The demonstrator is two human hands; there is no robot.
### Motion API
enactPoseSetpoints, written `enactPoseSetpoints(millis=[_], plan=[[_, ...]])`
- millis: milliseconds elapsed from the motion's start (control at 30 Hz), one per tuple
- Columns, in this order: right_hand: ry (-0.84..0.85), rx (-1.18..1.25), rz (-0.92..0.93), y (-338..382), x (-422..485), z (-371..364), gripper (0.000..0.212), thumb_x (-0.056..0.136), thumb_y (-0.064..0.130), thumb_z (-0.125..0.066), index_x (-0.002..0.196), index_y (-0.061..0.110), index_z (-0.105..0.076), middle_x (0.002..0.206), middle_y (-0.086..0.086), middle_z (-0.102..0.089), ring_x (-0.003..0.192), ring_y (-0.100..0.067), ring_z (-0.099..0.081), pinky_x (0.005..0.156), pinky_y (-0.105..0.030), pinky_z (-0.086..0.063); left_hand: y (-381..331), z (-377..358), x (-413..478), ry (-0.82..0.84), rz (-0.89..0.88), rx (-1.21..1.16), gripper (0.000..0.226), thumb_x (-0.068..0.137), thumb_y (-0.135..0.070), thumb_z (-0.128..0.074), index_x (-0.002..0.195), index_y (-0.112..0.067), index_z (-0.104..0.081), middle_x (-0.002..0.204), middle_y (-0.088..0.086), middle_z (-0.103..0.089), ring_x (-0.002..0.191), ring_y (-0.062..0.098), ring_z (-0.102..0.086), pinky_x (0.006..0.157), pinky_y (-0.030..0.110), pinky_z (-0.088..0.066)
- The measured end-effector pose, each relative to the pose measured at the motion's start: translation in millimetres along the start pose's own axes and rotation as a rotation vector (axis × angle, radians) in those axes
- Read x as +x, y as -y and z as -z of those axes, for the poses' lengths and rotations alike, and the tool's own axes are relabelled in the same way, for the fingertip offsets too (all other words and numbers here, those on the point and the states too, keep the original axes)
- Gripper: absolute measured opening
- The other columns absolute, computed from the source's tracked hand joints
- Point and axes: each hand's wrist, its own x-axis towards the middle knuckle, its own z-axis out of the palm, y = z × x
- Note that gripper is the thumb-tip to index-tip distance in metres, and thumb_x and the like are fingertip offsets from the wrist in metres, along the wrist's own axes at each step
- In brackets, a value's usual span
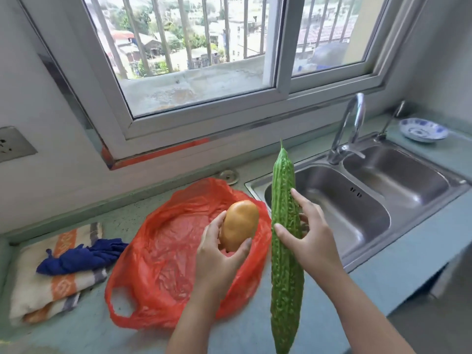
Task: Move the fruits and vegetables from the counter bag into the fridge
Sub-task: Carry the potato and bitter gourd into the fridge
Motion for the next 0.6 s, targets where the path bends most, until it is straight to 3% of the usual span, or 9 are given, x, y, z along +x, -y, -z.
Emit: enactPoseSetpoints(millis=[200,300,367,533,600], plan=[[-0.093,-0.008,-0.037,-9,-27,58,0.066,0.076,0.02,-0.072,0.124,0.046,-0.036,0.115,0.023,-0.044,0.108,0.01,-0.042,0.086,-0.009,-0.035,-25,-49,-20,0.154,-0.066,-0.045,0.061,0.07,-0.022,-0.079,0.115,-0.045,-0.044,0.115,-0.006,-0.056,0.099,0.012,-0.057,0.079,0.027,-0.052],[-0.183,-0.018,-0.027,-10,-40,98,0.064,0.077,0.017,-0.07,0.123,0.046,-0.036,0.116,0.02,-0.045,0.108,0.014,-0.039,0.085,-0.001,-0.033,-52,-75,-30,0.228,-0.118,-0.06,0.059,0.071,-0.025,-0.078,0.113,-0.048,-0.044,0.114,-0.005,-0.057,0.098,0.014,-0.058,0.079,0.031,-0.053],[-0.262,-0.031,-0.012,-15,-48,128,0.063,0.077,0.016,-0.07,0.126,0.04,-0.039,0.116,0.016,-0.047,0.105,0.017,-0.039,0.083,0.002,-0.032,-73,-96,-37,0.266,-0.17,-0.051,0.06,0.07,-0.024,-0.078,0.113,-0.047,-0.044,0.113,-0.007,-0.057,0.096,0.011,-0.058,0.078,0.028,-0.052],[-0.44,-0.061,0.014,-33,-78,220,0.062,0.077,0.016,-0.07,0.126,0.037,-0.039,0.119,0.026,-0.042,0.109,0.012,-0.04,0.088,-0.016,-0.041,-129,-169,-74,0.356,-0.264,-0.077,0.061,0.069,-0.019,-0.078,0.113,-0.044,-0.044,0.112,-0.007,-0.056,0.092,0.007,-0.058,0.074,0.017,-0.05],[-0.501,-0.085,0.013,-45,-95,261,0.062,0.077,0.015,-0.071,0.127,0.036,-0.04,0.118,0.026,-0.044,0.107,0.015,-0.041,0.087,-0.009,-0.039,-151,-206,-95,0.404,-0.288,-0.093,0.062,0.069,-0.018,-0.079,0.111,-0.046,-0.043,0.111,-0.006,-0.056,0.091,0.008,-0.059,0.07,0.01,-0.046]])
